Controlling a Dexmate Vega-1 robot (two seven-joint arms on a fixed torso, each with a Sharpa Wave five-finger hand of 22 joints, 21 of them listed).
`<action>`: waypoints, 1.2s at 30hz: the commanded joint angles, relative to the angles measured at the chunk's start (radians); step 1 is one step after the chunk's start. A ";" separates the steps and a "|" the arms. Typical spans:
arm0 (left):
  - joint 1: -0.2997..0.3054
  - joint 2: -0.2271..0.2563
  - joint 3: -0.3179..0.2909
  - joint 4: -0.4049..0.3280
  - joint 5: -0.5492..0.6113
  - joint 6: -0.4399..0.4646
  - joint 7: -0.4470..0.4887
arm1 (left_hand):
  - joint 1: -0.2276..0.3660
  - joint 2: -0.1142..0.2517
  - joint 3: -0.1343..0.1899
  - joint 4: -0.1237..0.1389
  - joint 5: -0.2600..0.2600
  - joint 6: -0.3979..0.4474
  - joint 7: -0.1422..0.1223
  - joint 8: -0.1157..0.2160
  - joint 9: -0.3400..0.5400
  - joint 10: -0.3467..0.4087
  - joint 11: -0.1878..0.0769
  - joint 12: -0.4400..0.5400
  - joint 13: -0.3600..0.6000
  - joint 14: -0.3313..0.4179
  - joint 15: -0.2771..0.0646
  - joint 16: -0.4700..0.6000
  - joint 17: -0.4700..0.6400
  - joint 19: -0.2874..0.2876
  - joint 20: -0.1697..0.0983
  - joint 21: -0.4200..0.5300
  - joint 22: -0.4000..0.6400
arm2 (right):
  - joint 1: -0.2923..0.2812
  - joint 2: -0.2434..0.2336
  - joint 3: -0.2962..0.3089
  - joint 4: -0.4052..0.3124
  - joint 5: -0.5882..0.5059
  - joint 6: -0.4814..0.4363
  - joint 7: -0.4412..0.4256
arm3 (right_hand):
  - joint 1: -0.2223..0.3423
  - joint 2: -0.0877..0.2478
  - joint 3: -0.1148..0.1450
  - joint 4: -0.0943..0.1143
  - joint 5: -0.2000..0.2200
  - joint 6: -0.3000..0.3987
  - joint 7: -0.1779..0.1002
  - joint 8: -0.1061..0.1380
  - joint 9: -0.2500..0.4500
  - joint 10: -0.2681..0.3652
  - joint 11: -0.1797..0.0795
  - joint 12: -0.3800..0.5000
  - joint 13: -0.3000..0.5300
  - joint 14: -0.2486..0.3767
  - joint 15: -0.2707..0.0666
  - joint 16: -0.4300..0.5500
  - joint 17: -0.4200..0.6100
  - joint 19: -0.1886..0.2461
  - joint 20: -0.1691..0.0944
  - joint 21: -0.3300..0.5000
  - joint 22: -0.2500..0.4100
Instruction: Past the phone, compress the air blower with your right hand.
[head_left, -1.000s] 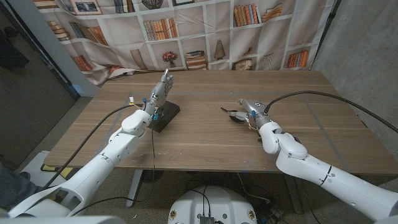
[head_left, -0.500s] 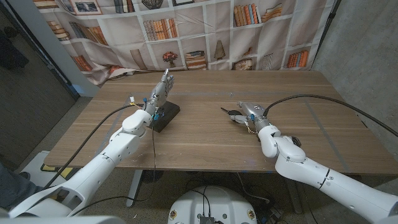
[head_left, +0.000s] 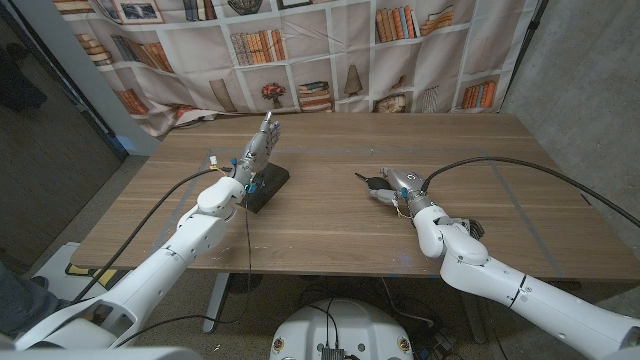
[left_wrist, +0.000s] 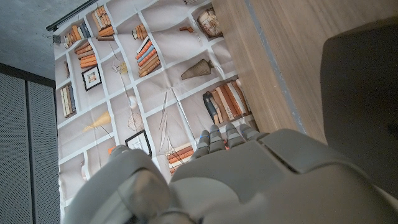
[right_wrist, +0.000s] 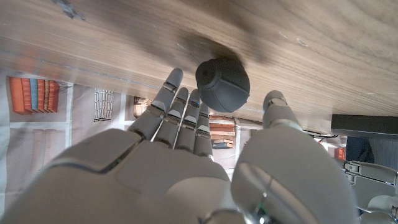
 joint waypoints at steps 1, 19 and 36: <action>0.002 -0.002 -0.006 0.004 -0.003 -0.003 0.006 | 0.004 0.003 -0.006 0.001 -0.002 0.005 0.005 -0.002 0.004 0.008 -0.002 -0.002 0.005 0.006 0.003 -0.002 0.005 -0.007 0.005 0.000 0.003 | 0.003 0.020 -0.008 0.034 -0.005 0.009 -0.016 | 0.022 0.000 0.009 0.009 0.009 0.024 -0.006 0.012 0.001 0.033 -0.009 0.011 0.002 0.052 -0.051 0.015 0.004 0.042 -0.083 0.012 0.005; 0.011 0.001 -0.013 -0.006 -0.006 0.009 0.023 | 0.006 0.005 -0.008 0.003 -0.004 0.008 0.004 -0.002 0.004 0.012 -0.001 -0.003 0.005 0.009 0.002 -0.001 0.005 -0.007 0.005 -0.001 0.003 | 0.002 0.045 0.019 0.088 0.070 0.068 -0.079 | 0.074 0.055 0.034 0.022 0.001 0.234 -0.050 0.052 -0.001 0.254 -0.039 0.054 -0.002 0.359 -0.165 0.085 0.021 0.247 -0.168 0.093 0.021; 0.007 -0.002 -0.011 0.001 -0.011 0.013 0.017 | 0.009 0.008 -0.009 0.004 -0.006 0.009 0.002 -0.004 0.005 0.014 0.002 -0.004 0.006 0.010 0.001 -0.002 0.005 -0.006 0.007 -0.002 0.003 | -0.012 0.033 0.036 0.059 0.062 0.060 -0.129 | 0.140 0.087 0.055 0.009 -0.011 0.396 -0.101 0.063 -0.005 0.401 -0.090 0.064 -0.003 0.508 -0.181 0.097 0.025 0.329 -0.171 0.158 0.035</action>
